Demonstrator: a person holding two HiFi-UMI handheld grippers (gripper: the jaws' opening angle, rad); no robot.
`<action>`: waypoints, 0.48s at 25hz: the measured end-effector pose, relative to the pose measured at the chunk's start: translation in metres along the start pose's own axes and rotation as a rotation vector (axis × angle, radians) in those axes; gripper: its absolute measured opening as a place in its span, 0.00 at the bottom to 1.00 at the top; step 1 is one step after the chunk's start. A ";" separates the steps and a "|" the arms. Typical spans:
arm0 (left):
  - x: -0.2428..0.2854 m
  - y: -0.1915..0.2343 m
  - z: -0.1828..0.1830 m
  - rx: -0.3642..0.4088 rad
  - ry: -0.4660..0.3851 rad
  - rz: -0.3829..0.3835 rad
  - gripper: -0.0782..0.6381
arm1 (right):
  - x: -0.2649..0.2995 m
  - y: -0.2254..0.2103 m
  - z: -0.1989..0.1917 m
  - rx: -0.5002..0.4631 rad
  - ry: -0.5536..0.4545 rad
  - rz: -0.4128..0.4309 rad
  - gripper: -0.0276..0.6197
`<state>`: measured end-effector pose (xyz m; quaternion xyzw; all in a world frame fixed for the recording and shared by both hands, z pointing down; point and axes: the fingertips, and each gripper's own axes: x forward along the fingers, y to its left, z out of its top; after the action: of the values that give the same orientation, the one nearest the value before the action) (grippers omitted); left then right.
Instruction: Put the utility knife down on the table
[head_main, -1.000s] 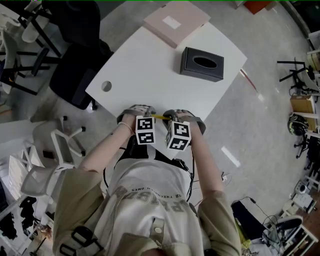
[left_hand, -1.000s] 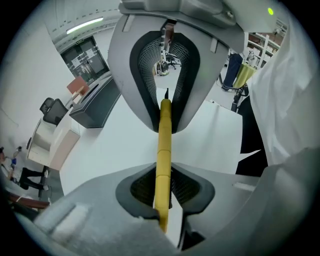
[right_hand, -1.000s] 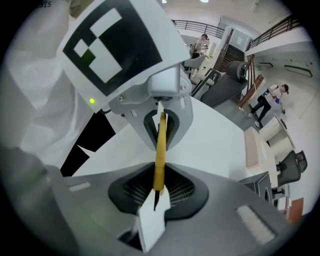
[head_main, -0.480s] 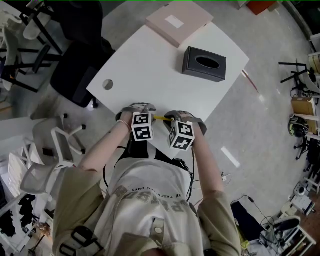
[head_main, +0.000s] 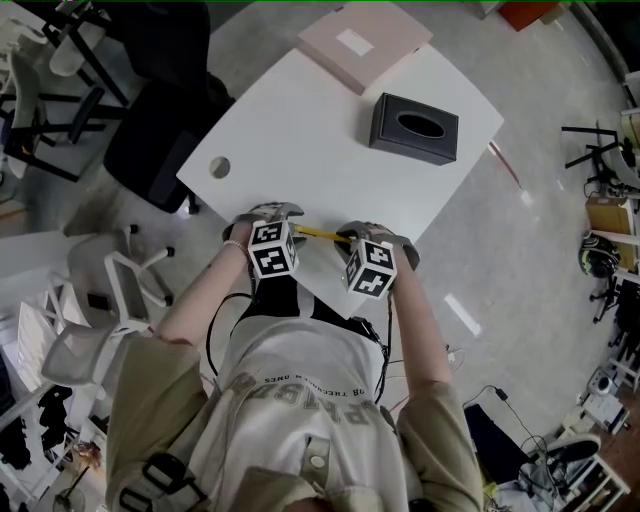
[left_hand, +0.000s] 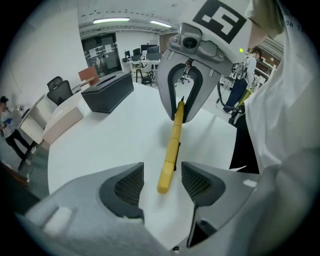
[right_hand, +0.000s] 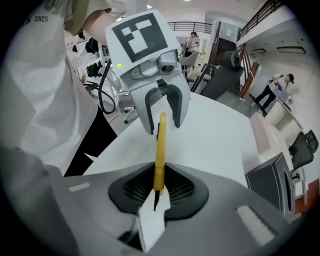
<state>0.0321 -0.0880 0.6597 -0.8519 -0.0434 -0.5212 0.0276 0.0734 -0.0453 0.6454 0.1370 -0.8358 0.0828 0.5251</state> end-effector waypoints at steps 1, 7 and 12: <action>-0.001 0.001 -0.003 -0.018 -0.001 -0.002 0.45 | 0.001 0.001 -0.002 0.010 -0.001 0.008 0.14; -0.008 0.005 -0.020 -0.051 0.010 0.014 0.43 | 0.005 0.002 -0.005 0.065 -0.031 0.041 0.14; -0.013 0.006 -0.023 -0.030 0.005 0.046 0.36 | 0.010 0.002 -0.010 0.070 -0.014 0.055 0.14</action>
<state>0.0069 -0.0970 0.6585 -0.8516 -0.0158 -0.5232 0.0272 0.0774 -0.0415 0.6589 0.1329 -0.8396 0.1254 0.5115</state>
